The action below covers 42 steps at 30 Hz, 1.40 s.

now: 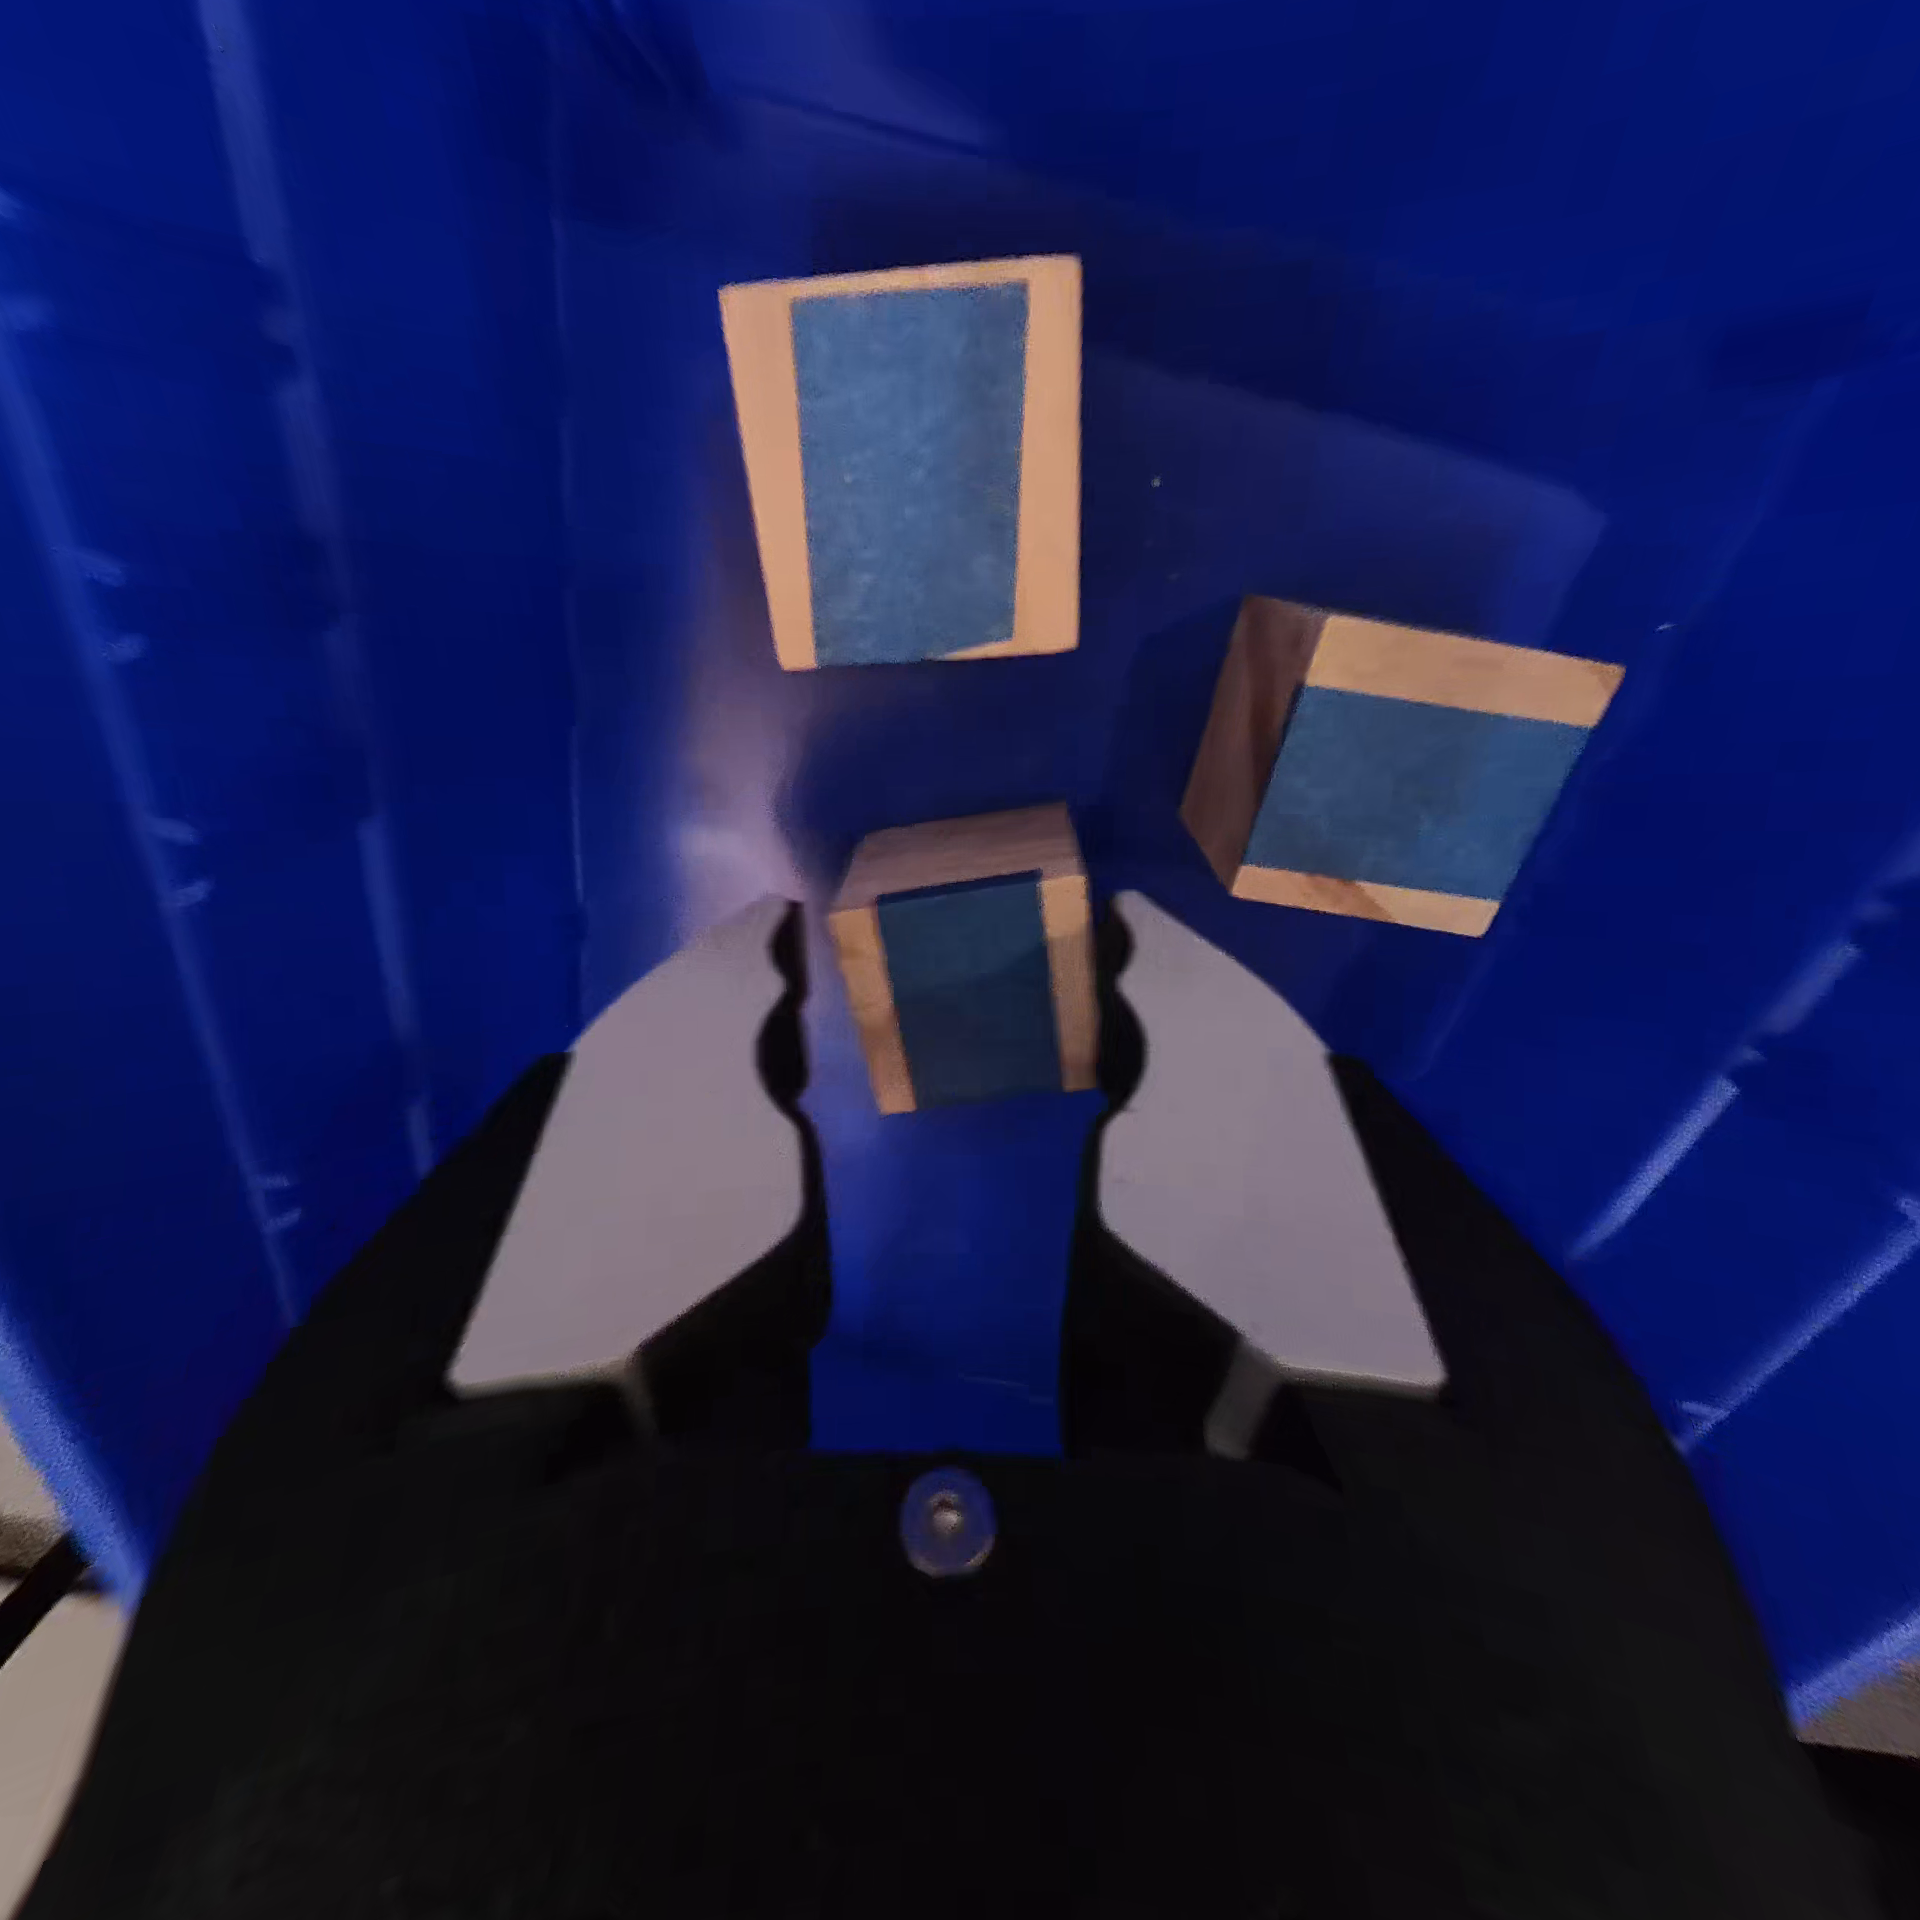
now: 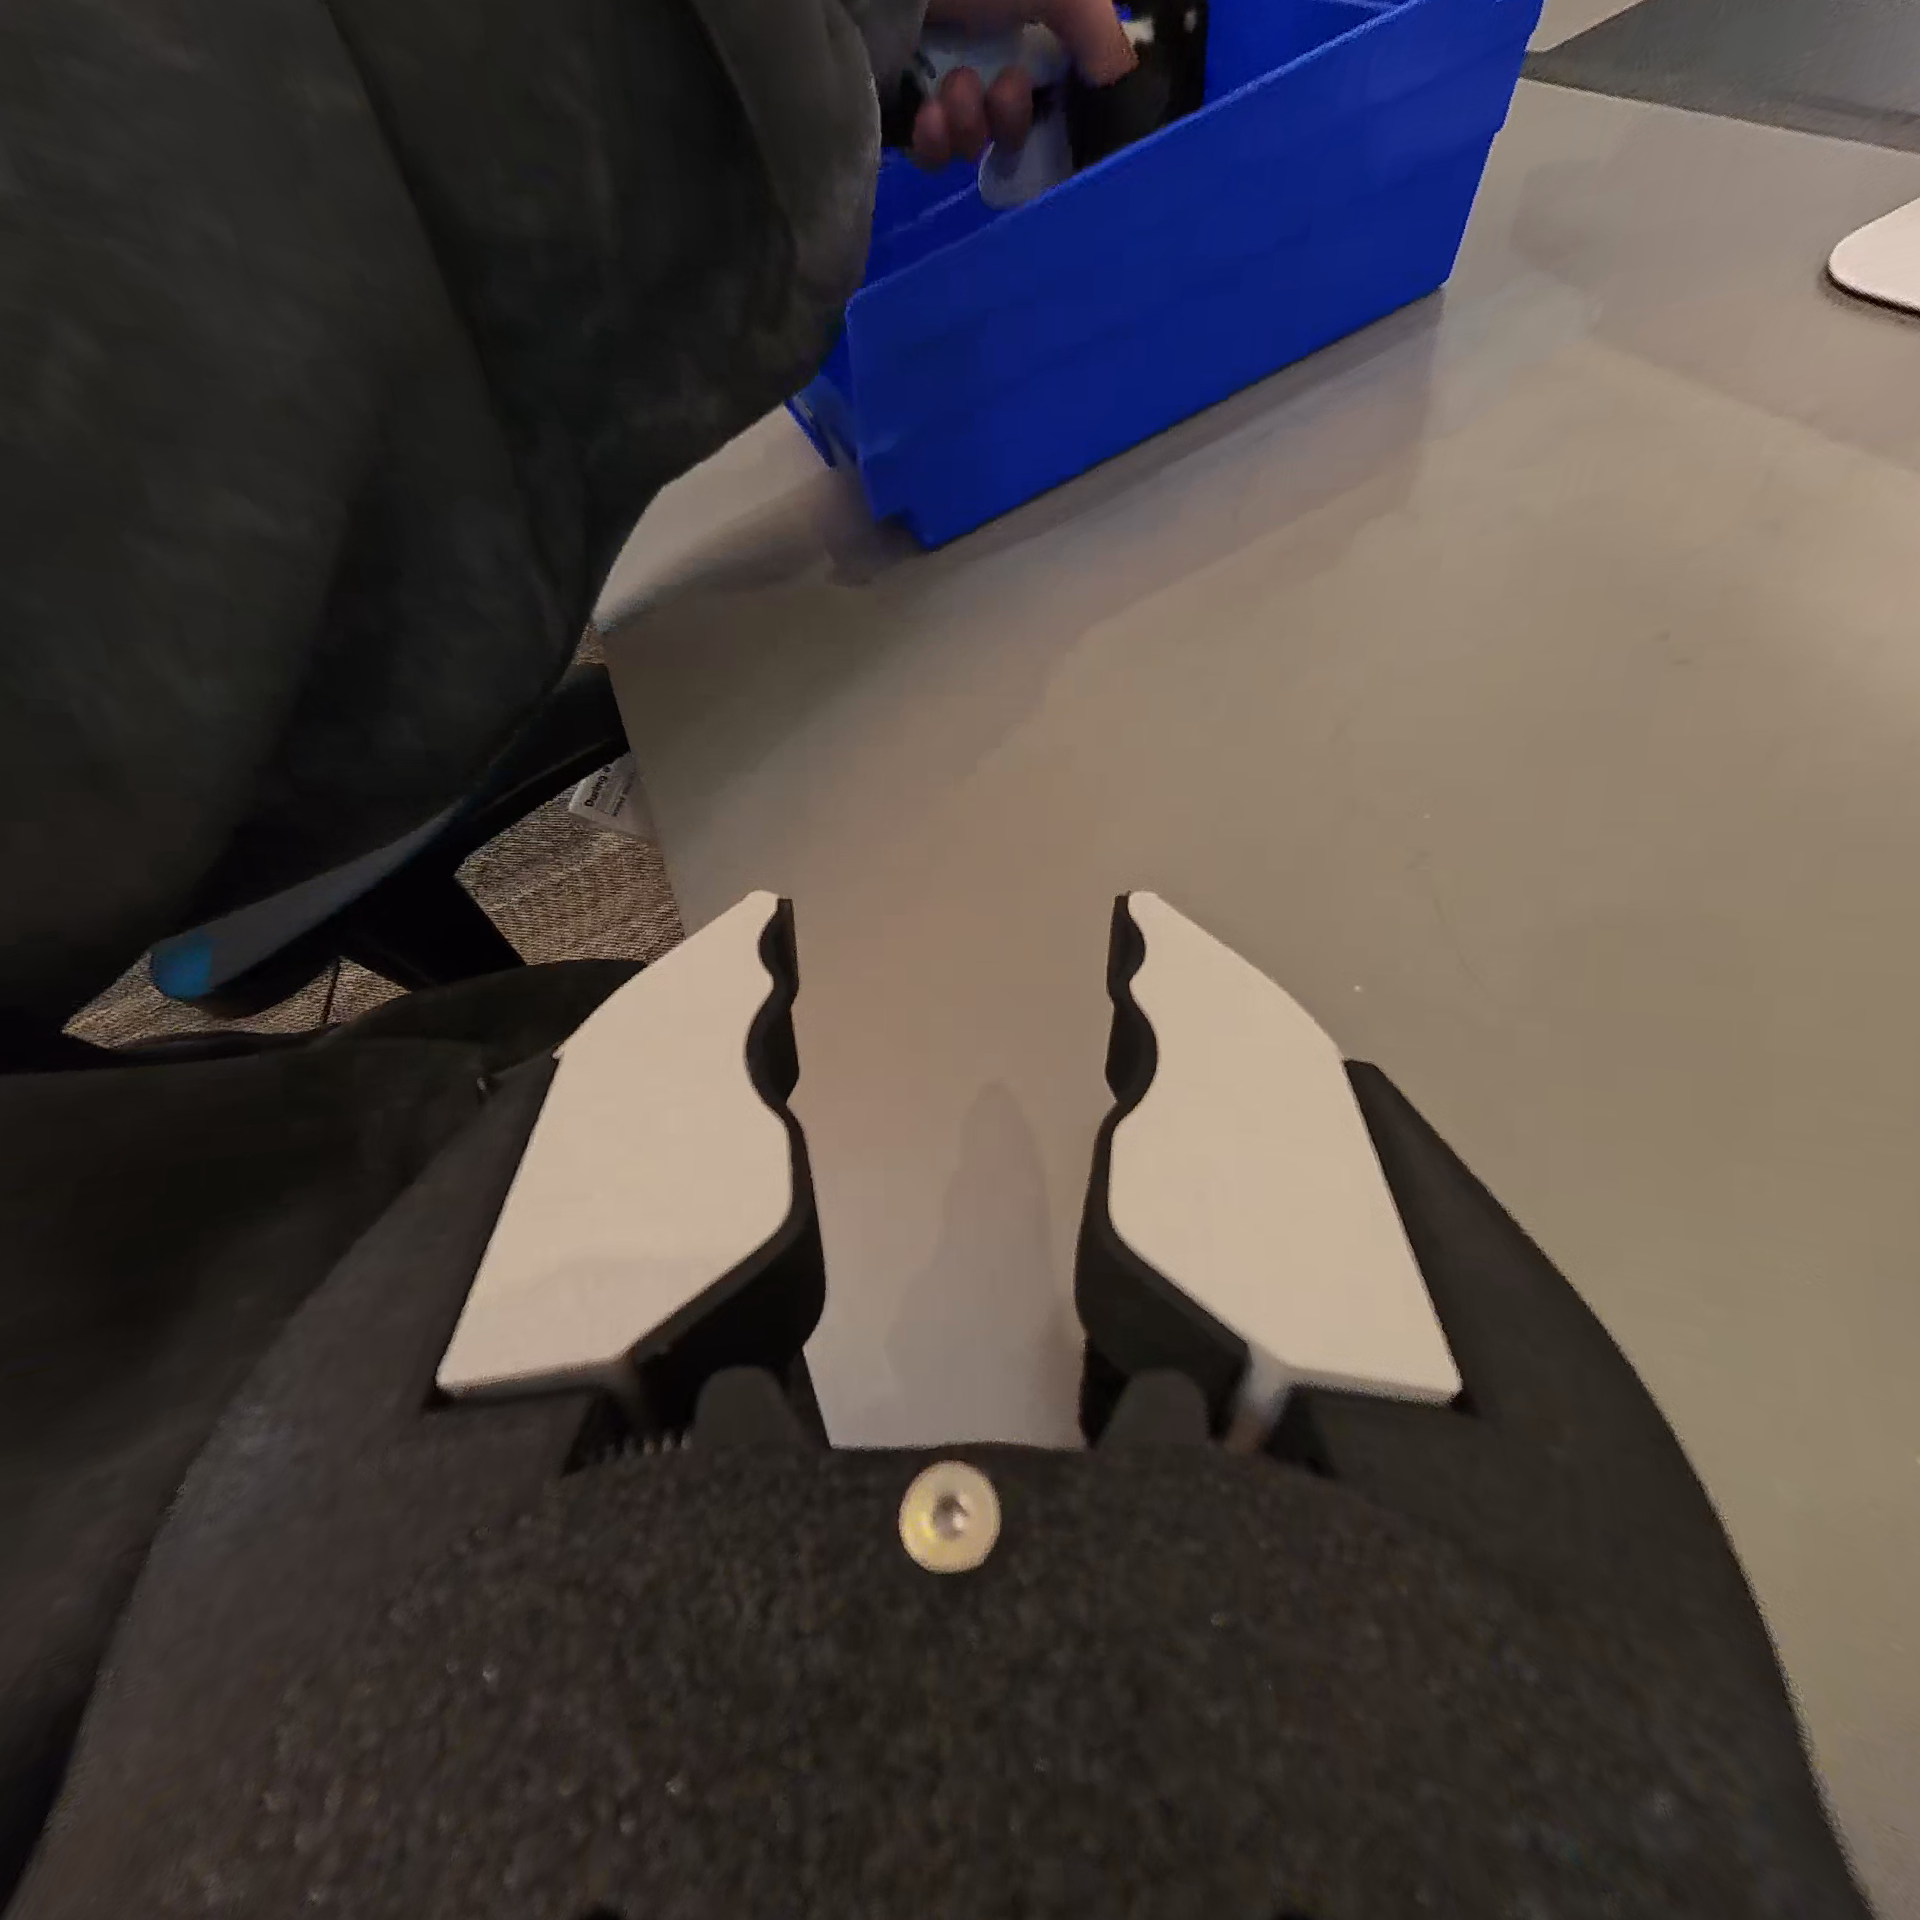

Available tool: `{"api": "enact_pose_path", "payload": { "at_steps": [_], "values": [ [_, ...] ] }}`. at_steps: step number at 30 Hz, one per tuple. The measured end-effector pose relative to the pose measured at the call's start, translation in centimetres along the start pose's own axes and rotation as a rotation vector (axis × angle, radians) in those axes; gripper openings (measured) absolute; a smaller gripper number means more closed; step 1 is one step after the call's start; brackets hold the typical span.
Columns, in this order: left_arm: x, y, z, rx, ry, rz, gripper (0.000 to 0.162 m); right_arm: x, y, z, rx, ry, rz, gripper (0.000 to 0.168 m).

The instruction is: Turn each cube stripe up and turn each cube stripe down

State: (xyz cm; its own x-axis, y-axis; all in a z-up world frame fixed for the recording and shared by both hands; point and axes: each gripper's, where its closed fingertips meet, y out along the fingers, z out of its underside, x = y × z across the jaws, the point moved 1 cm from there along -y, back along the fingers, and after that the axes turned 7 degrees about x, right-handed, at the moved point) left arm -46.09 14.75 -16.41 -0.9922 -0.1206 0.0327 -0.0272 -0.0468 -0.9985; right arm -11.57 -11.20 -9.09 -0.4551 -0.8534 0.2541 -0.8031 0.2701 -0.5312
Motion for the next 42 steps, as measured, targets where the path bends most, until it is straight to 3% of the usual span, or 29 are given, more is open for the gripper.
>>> {"api": "enact_pose_path", "payload": {
  "at_steps": [5,10,14,18,23,28,35,37,38,42],
  "values": [
    [0.7,-0.4,-0.2,-0.054,0.036,0.059,0.046,-0.8,0.4,0.5,0.017,0.01,0.01,0.055],
    [-1.9,-5.6,0.9,-0.239,0.124,0.395,0.046,-2.9,0.6,1.0,0.006,0.065,0.012,0.053],
    [-7.9,-12.5,4.7,-0.416,0.257,0.808,0.046,-5.3,0.0,-0.6,-0.084,0.223,-0.071,0.054],
    [-16.3,-17.6,10.7,-0.431,0.425,1.219,0.046,-7.8,-0.9,-3.7,-0.171,0.389,-0.166,0.058],
    [-26.1,-18.4,16.3,-0.286,0.537,1.54,0.046,-8.3,-2.3,-7.8,-0.301,0.623,-0.433,0.064],
    [-30.8,-15.5,16.9,-0.266,0.481,1.594,0.046,-8.1,-2.0,-9.2,-0.383,0.743,-0.552,0.068],
    [-32.1,-12.6,17.6,-0.26,0.491,1.539,0.046,-9.0,0.6,-8.2,-0.356,0.83,-0.54,0.068],
    [-32.4,-12.2,17.9,-0.271,0.512,1.515,0.045,-8.8,1.0,-8.3,-0.352,0.833,-0.572,0.06],
    [-32.6,-12.3,18.0,-0.279,0.515,1.521,0.046,-8.7,1.2,-8.2,-0.338,0.832,-0.573,0.046],
    [-32.6,-12.0,18.1,-0.279,0.534,1.501,0.046,-9.0,1.0,-8.1,-0.346,0.828,-0.581,0.045]
  ]
}}
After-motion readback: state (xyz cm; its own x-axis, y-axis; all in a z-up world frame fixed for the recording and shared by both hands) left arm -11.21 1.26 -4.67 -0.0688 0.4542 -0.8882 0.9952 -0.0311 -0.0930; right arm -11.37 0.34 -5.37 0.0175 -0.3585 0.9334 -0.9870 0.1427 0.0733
